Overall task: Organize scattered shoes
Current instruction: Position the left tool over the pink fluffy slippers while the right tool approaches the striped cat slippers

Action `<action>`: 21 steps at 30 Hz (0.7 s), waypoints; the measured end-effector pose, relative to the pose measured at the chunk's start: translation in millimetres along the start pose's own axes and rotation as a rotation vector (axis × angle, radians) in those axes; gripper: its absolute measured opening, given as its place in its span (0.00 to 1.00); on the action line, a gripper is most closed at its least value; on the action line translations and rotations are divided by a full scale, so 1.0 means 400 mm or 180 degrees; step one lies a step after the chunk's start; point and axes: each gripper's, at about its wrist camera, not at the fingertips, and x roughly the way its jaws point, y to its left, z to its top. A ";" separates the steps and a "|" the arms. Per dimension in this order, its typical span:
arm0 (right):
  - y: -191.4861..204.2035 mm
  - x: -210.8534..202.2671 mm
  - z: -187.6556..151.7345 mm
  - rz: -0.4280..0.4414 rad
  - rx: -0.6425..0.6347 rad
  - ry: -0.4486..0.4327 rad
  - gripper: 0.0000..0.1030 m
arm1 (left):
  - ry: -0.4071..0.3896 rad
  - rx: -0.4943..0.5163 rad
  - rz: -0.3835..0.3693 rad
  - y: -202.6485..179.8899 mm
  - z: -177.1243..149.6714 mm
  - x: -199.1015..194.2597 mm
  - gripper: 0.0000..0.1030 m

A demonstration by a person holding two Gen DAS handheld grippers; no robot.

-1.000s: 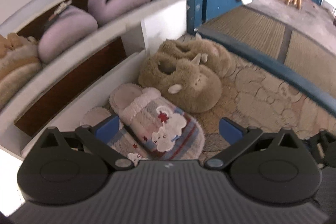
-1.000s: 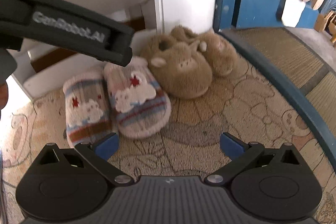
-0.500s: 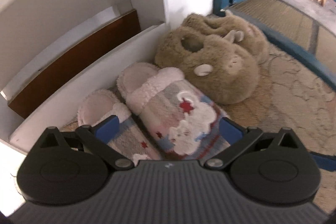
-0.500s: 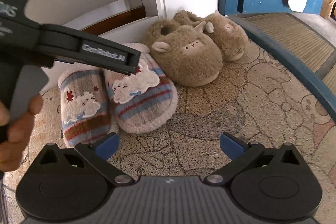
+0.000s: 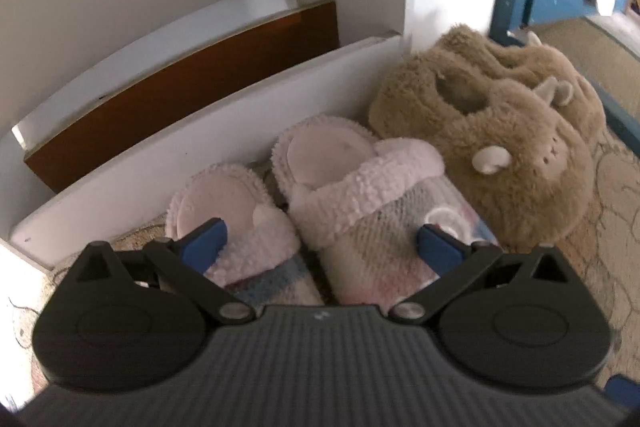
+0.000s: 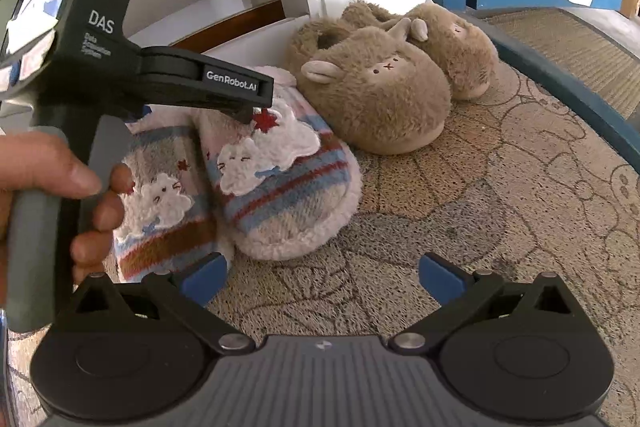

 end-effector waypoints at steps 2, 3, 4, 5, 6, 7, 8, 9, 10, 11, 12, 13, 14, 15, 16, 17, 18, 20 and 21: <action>0.003 0.007 0.000 -0.0004 0.0007 -0.0011 1.00 | -0.0020 -0.0157 0.0009 0.007 0.005 -0.004 1.00; 0.004 0.009 -0.002 -0.0002 0.0016 -0.0014 1.00 | -0.0033 -0.0297 0.0017 0.017 0.006 -0.006 1.00; 0.003 0.011 -0.002 0.0005 0.0022 -0.0015 1.00 | -0.0046 -0.0437 0.0024 0.027 0.006 -0.008 1.00; 0.003 0.015 -0.004 0.0016 0.0035 -0.0011 1.00 | -0.0053 -0.0554 0.0035 0.035 0.008 -0.009 1.00; 0.003 0.019 -0.006 0.0026 0.0049 -0.0007 1.00 | -0.0043 -0.0582 0.0059 0.036 0.011 -0.008 1.00; 0.003 0.022 -0.008 0.0025 0.0056 -0.0005 1.00 | -0.0035 -0.0618 0.0081 0.038 0.014 -0.007 1.00; 0.003 0.024 -0.010 0.0022 0.0064 -0.0003 1.00 | -0.0034 -0.0680 0.0102 0.041 0.017 -0.006 1.00; 0.003 0.026 -0.012 0.0004 0.0083 -0.0002 1.00 | -0.0033 -0.0741 0.0122 0.044 0.020 -0.006 1.00; 0.000 0.028 -0.014 -0.0010 0.0115 -0.0005 1.00 | -0.0030 -0.0800 0.0138 0.047 0.022 -0.005 1.00; -0.004 0.030 -0.015 -0.0022 0.0148 -0.0008 1.00 | -0.0022 -0.0847 0.0137 0.050 0.023 -0.004 1.00; -0.009 0.031 -0.015 -0.0029 0.0187 -0.0016 1.00 | -0.0026 -0.0905 0.0141 0.052 0.025 -0.003 1.00; -0.014 0.031 -0.017 -0.0035 0.0216 -0.0031 1.00 | -0.0030 -0.0963 0.0144 0.054 0.026 -0.002 1.00; -0.020 0.031 -0.018 -0.0042 0.0244 -0.0047 1.00 | -0.0046 -0.1026 0.0150 0.056 0.027 -0.002 1.00; -0.026 0.030 -0.020 -0.0052 0.0270 -0.0064 1.00 | -0.0104 -0.1110 0.0169 0.062 0.030 -0.004 1.00; -0.032 0.028 -0.022 -0.0049 0.0284 -0.0074 1.00 | -0.0139 -0.1203 0.0209 0.068 0.037 -0.002 1.00; -0.037 0.027 -0.024 -0.0045 0.0296 -0.0084 1.00 | -0.0116 -0.1281 0.0237 0.074 0.042 0.004 1.00; -0.048 0.024 -0.030 -0.0071 0.0323 -0.0100 1.00 | -0.0012 -0.1380 0.0251 0.081 0.047 0.019 1.00; -0.065 0.023 -0.036 -0.0104 0.0416 -0.0119 1.00 | 0.0198 -0.1579 0.0280 0.096 0.056 0.047 1.00; -0.077 0.022 -0.041 -0.0116 0.0493 -0.0130 1.00 | 0.0286 -0.1652 0.0293 0.101 0.061 0.060 1.00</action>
